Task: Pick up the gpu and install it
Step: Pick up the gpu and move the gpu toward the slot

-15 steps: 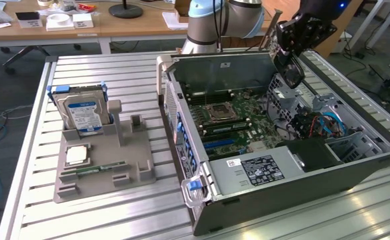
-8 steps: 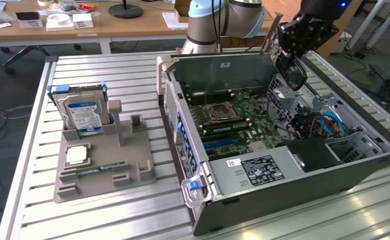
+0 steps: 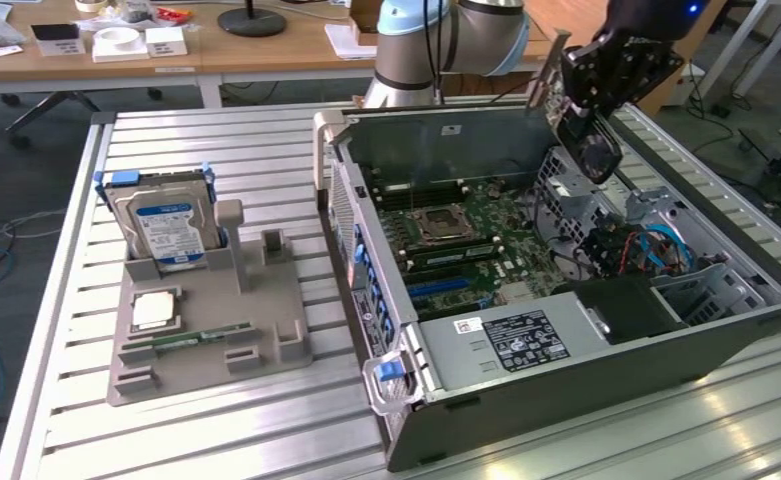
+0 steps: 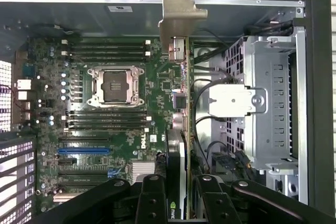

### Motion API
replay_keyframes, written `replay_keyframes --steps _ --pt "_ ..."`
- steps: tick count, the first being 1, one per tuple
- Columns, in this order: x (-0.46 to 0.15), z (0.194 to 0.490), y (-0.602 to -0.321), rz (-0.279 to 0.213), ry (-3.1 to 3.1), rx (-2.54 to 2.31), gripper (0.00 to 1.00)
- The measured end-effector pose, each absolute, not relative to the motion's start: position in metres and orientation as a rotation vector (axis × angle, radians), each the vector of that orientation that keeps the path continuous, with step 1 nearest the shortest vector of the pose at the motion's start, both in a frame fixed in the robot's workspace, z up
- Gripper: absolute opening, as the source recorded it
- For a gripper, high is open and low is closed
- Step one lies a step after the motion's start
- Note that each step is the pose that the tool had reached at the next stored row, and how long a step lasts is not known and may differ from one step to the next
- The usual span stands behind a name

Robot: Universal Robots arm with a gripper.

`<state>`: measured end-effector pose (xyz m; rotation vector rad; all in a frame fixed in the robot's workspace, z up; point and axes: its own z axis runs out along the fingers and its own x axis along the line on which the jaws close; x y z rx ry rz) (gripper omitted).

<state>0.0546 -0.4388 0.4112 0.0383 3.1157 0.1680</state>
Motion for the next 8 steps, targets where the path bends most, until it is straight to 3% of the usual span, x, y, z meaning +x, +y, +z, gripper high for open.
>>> replay_keyframes --steps 8 --pt "0.0607 0.4098 -0.4387 0.168 3.116 0.039 0.27"
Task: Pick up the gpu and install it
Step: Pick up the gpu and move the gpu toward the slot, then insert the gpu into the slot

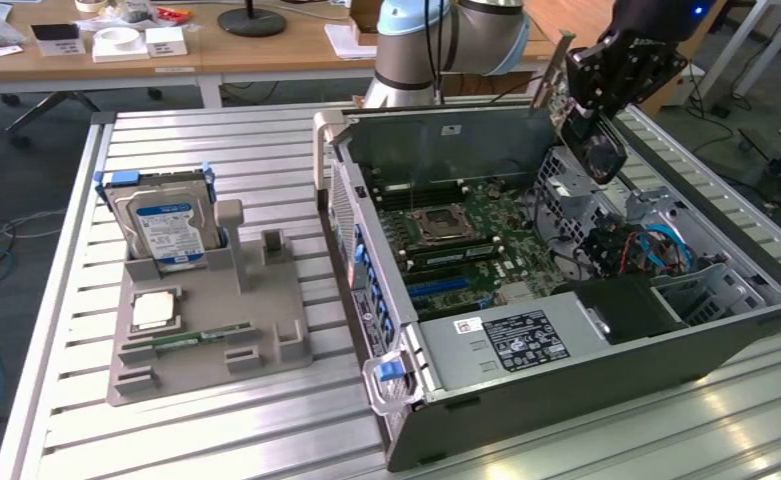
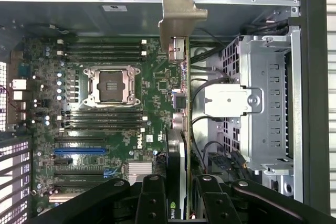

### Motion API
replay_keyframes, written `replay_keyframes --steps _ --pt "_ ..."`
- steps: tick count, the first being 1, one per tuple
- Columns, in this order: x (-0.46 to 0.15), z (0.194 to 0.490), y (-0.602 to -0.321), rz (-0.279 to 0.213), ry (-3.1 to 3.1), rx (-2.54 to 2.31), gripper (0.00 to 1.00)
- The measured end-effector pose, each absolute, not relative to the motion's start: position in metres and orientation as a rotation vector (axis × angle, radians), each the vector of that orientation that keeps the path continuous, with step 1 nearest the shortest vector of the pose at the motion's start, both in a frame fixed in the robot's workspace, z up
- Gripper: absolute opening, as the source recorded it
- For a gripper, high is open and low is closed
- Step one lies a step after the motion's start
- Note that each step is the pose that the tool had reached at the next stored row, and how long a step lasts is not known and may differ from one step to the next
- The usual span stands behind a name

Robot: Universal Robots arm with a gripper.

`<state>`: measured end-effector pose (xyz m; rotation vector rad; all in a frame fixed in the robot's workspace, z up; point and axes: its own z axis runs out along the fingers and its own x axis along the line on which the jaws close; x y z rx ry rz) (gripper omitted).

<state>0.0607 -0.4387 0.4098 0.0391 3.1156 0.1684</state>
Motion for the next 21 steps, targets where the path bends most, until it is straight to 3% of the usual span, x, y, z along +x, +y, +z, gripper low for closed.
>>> replay_keyframes --steps 21 --pt "0.0608 0.4094 -0.4387 0.181 3.117 -0.018 0.27"
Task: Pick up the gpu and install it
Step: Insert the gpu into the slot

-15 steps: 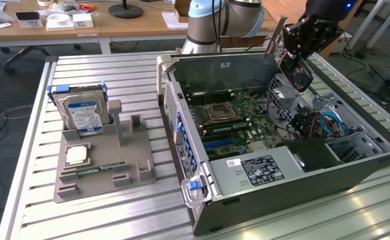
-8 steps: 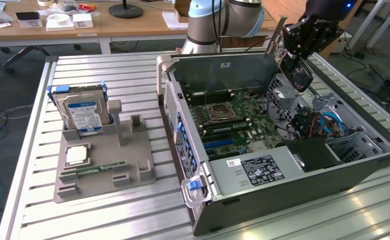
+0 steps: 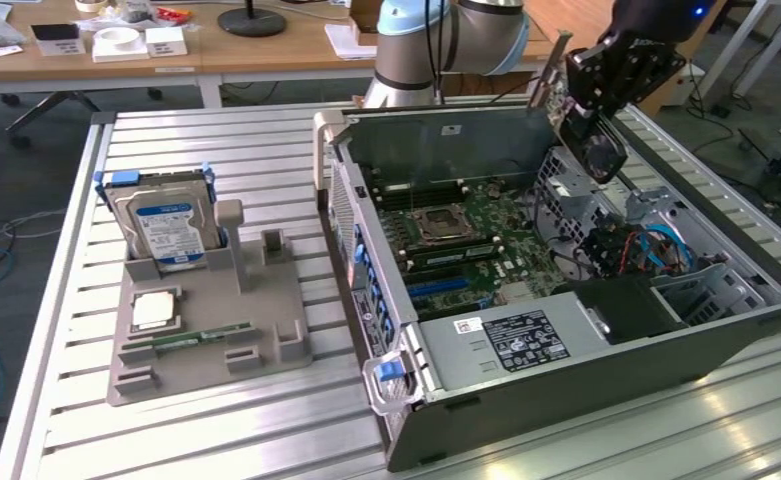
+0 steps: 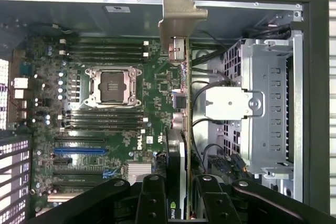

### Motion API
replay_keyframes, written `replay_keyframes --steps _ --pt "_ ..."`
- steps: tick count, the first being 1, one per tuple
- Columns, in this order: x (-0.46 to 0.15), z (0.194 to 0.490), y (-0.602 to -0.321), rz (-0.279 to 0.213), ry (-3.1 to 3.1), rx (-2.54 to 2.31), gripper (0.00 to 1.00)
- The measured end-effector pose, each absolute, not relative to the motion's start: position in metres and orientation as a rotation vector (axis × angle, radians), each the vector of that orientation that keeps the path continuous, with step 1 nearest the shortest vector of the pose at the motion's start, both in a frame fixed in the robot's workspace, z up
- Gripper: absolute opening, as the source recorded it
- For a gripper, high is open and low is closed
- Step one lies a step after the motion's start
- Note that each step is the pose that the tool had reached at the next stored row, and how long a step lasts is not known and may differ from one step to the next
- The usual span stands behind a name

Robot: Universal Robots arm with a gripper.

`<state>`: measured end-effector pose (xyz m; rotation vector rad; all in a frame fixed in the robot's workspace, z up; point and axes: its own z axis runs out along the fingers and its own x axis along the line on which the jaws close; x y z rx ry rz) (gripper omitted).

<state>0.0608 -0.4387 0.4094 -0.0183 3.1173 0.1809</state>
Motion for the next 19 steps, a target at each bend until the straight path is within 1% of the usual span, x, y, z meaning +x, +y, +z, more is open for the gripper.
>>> replay_keyframes --steps 19 --pt "0.0608 0.4072 -0.4387 0.184 3.088 -0.556 0.27"
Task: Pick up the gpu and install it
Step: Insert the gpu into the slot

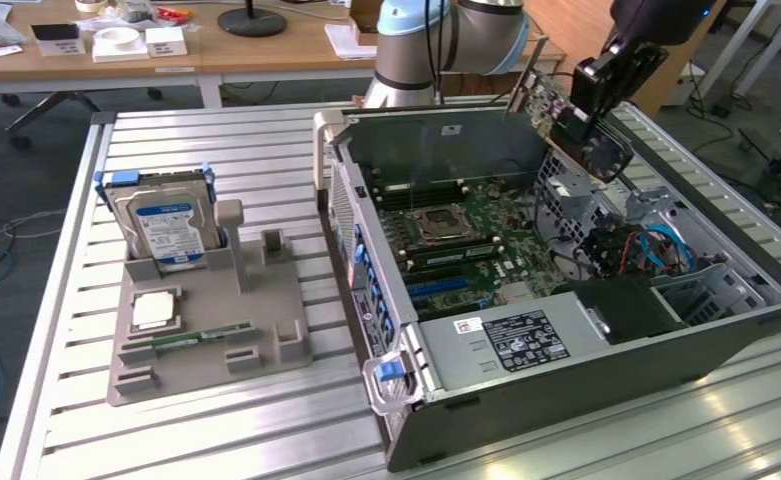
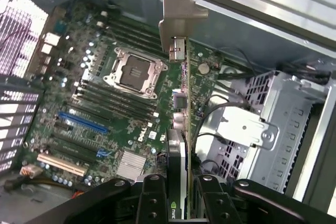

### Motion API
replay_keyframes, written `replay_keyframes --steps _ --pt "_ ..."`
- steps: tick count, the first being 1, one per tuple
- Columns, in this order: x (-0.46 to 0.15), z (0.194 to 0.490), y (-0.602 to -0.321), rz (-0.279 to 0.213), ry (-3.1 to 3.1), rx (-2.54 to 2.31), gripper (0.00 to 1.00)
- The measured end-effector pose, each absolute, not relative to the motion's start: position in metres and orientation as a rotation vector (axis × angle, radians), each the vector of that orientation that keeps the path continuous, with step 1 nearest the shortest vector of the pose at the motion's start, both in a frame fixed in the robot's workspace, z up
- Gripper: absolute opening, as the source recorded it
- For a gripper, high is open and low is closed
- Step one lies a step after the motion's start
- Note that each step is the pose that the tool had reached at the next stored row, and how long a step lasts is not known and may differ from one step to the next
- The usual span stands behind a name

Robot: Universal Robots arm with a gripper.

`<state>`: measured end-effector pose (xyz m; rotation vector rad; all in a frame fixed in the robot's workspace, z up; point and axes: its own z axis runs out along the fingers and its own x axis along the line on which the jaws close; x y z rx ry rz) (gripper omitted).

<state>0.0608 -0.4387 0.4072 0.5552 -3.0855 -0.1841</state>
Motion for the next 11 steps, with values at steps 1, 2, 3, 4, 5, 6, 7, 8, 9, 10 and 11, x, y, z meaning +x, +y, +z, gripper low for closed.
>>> replay_keyframes --steps 1,2,3,4,5,6,7,8,9,10,11 --pt "0.0608 0.4071 -0.4387 -0.184 -3.079 0.583 0.27" --pt "0.0608 0.4069 -0.4387 -0.184 -3.073 0.610 0.27" --pt "0.0608 0.4067 -0.4387 -0.184 -3.066 0.640 0.27" --pt "0.0608 0.4066 -0.4387 -0.184 -3.059 0.667 0.27" --pt "0.0608 0.4065 -0.4387 -0.184 -3.052 0.695 0.27" --pt "0.0608 0.4063 -0.4387 -0.183 -3.044 0.722 0.27" --pt "0.0608 0.4062 -0.4387 -0.183 -3.037 0.749 0.27" --pt "0.0608 0.4060 -0.4387 -0.183 -3.029 0.776 0.27" --pt "0.0608 0.4058 -0.4388 -0.183 -3.021 0.803 0.27" --pt "0.0608 0.4057 -0.4387 -0.183 -3.012 0.830 0.27" --pt "0.0608 0.4054 -0.4388 -0.183 -3.003 0.859 0.27"
